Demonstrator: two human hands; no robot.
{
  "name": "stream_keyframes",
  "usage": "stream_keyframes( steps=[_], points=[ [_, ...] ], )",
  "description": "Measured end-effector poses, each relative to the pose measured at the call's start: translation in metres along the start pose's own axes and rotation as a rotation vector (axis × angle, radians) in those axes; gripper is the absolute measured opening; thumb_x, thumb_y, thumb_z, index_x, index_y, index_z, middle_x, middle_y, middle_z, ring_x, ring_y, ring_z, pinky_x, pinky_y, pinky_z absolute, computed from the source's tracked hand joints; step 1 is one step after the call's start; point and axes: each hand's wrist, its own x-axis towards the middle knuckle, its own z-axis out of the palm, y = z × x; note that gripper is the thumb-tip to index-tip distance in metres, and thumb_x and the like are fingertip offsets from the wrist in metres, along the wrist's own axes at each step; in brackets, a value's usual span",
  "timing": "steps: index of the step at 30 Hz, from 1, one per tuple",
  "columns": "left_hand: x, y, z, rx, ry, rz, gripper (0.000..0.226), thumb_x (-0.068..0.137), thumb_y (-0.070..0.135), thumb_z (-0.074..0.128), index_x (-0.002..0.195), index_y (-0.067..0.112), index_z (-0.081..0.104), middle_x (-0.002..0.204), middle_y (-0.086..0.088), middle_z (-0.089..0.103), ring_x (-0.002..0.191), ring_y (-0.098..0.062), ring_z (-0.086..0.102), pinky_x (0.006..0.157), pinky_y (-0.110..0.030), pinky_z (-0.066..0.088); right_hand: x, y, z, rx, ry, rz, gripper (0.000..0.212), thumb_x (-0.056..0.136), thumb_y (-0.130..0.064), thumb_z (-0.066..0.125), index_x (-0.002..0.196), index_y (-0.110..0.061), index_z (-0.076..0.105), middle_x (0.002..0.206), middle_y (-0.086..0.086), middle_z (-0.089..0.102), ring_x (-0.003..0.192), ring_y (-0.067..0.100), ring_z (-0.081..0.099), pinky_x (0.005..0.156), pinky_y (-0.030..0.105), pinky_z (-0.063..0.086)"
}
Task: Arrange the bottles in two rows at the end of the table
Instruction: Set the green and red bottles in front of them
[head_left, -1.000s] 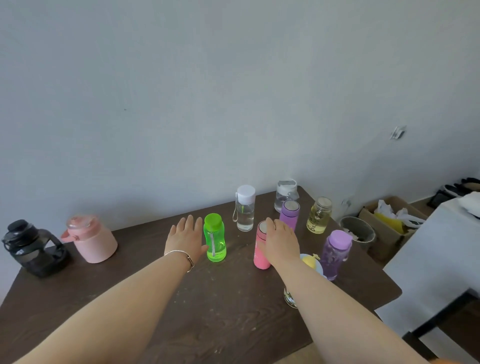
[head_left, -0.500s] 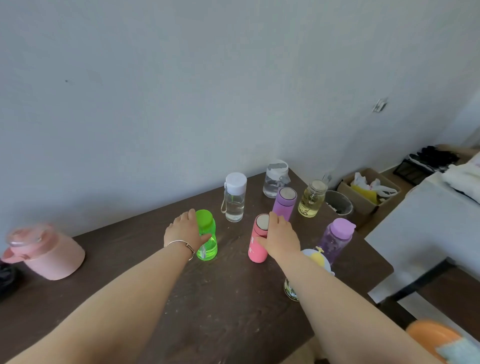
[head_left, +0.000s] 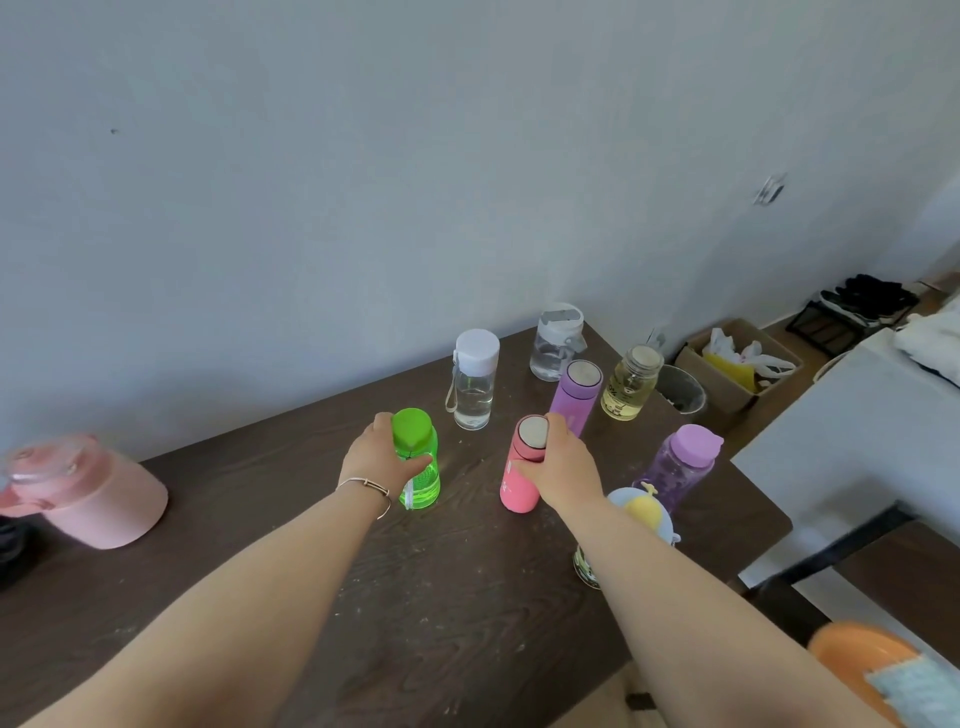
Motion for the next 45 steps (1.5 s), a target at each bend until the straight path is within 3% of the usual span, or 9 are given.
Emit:
stream_keyframes(
  steps=[9,20,24,28,32,45],
  points=[
    [-0.021,0.004,-0.018,-0.021,0.071,-0.037,0.066,0.068,0.040,0.082,0.118,0.013,0.048,0.109,-0.009,0.062,0.098,-0.032,0.059,0.074,-0.032,0.041,-0.012,-0.011,-0.005,-0.011,-0.005,-0.066,0.065,0.080,-0.031,0.077,0.132,-0.019,0.040,0.116,0.005,0.062,0.106,0.027,0.061,0.084,0.041,0.053],
    [-0.096,-0.010,-0.069,-0.053,0.268,-0.177,0.062,0.068,0.039,0.081,0.114,0.012,0.049,0.107,-0.009,0.061,0.096,-0.030,0.058,0.072,-0.032,0.042,-0.042,-0.062,-0.011,0.074,-0.066,-0.274,0.060,0.076,-0.032,0.076,0.125,-0.020,0.044,0.118,0.004,0.064,0.104,0.030,0.061,0.082,0.040,0.052],
    [-0.136,-0.026,-0.089,-0.041,0.348,-0.247,0.062,0.069,0.039,0.080,0.113,0.011,0.049,0.107,-0.009,0.061,0.096,-0.031,0.058,0.074,-0.034,0.045,-0.061,-0.085,0.000,0.115,-0.121,-0.353,0.063,0.075,-0.029,0.075,0.129,-0.019,0.044,0.117,0.004,0.064,0.102,0.027,0.062,0.076,0.033,0.047],
    [-0.174,-0.046,-0.110,-0.047,0.412,-0.303,0.062,0.069,0.038,0.081,0.115,0.012,0.049,0.106,-0.008,0.062,0.095,-0.030,0.059,0.075,-0.035,0.047,-0.081,-0.116,0.010,0.117,-0.193,-0.429,0.067,0.074,-0.031,0.075,0.131,-0.018,0.042,0.115,0.006,0.063,0.104,0.029,0.060,0.083,0.039,0.052],
    [-0.201,-0.069,-0.130,-0.030,0.458,-0.365,0.064,0.070,0.037,0.080,0.120,0.013,0.049,0.105,-0.010,0.063,0.095,-0.033,0.059,0.074,-0.034,0.046,-0.098,-0.146,0.021,0.118,-0.235,-0.484,0.071,0.072,-0.033,0.078,0.132,-0.017,0.043,0.114,0.006,0.063,0.105,0.029,0.060,0.078,0.035,0.050],
    [-0.240,-0.157,-0.184,-0.029,0.524,-0.459,0.057,0.069,0.038,0.081,0.108,0.011,0.048,0.103,-0.010,0.061,0.094,-0.032,0.059,0.070,-0.033,0.043,-0.145,-0.230,0.077,0.080,-0.294,-0.571,0.072,0.073,-0.031,0.080,0.133,-0.017,0.043,0.117,0.004,0.062,0.104,0.026,0.060,0.078,0.034,0.051]
  ],
)
